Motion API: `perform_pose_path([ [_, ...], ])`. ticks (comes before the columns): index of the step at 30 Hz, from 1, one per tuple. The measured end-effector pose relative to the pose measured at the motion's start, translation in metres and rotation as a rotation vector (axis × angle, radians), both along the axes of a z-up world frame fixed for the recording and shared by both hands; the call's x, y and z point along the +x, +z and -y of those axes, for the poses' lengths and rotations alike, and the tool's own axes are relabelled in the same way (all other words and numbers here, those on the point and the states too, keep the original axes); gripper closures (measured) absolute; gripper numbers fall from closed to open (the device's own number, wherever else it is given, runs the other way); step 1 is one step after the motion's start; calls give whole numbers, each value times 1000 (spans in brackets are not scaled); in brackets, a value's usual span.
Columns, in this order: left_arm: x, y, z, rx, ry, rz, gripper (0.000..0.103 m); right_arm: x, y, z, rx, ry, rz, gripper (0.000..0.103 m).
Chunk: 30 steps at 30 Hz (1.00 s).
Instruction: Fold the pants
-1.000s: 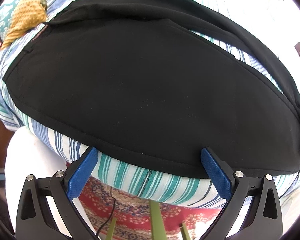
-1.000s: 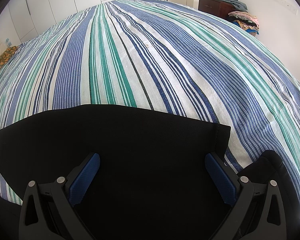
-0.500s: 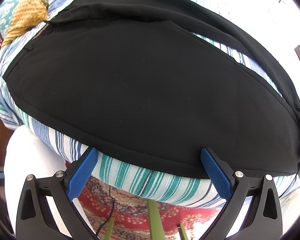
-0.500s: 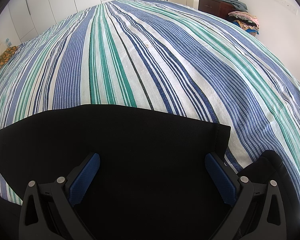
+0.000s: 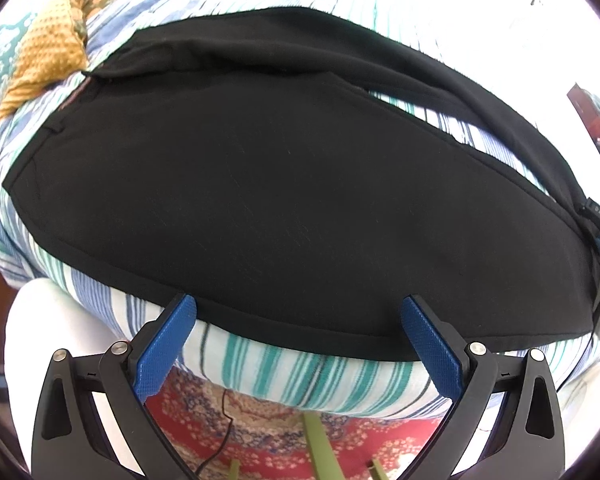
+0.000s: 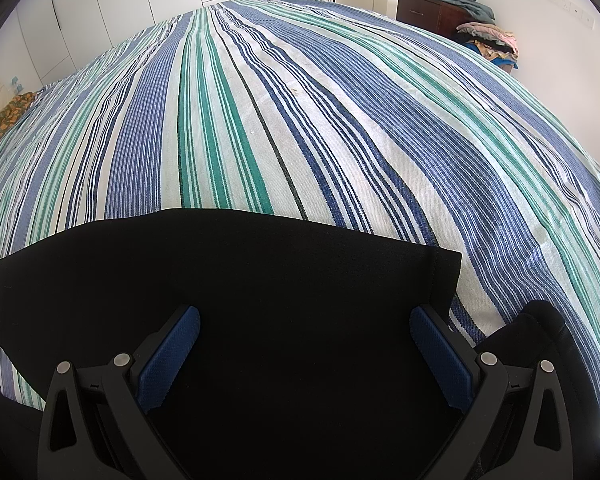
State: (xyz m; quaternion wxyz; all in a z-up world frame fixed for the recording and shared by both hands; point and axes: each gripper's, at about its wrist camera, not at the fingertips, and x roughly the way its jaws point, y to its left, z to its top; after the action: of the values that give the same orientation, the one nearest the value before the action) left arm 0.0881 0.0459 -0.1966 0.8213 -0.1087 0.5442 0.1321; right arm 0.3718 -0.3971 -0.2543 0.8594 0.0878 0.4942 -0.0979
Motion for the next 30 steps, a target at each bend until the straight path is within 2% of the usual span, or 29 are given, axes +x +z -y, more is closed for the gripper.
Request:
perform_pose_path([
  [4, 7, 13, -11, 13, -5, 26, 1, 0, 0, 0, 0, 0, 0, 0],
  [9, -3, 27, -40, 59, 38, 71, 1, 0, 0, 0, 0, 0, 0, 0],
  [17, -18, 17, -67, 59, 85, 31, 1, 1, -2, -1, 5, -6, 4, 0],
  [20, -16, 18, -66, 45, 86, 35, 1, 14, 3, 6, 53, 67, -70, 0],
  [21, -15, 19, -67, 39, 87, 42, 1, 16, 9, 14, 97, 97, -88, 0],
  [22, -16, 20, -67, 37, 87, 46, 1, 10, 20, 24, 153, 100, -63, 1],
  [24, -12, 18, -67, 28, 84, 47, 1, -13, 48, 51, 290, 51, 41, 0],
  [26, -8, 16, -66, 24, 84, 45, 1, -36, 66, 76, 513, 19, 96, 0],
  [28, -3, 15, -65, 16, 89, 44, 1, -55, 72, 88, 734, -11, 76, 0],
  [30, 0, 18, -64, 4, 97, 55, 1, -73, 64, 88, 904, -56, 16, 0],
])
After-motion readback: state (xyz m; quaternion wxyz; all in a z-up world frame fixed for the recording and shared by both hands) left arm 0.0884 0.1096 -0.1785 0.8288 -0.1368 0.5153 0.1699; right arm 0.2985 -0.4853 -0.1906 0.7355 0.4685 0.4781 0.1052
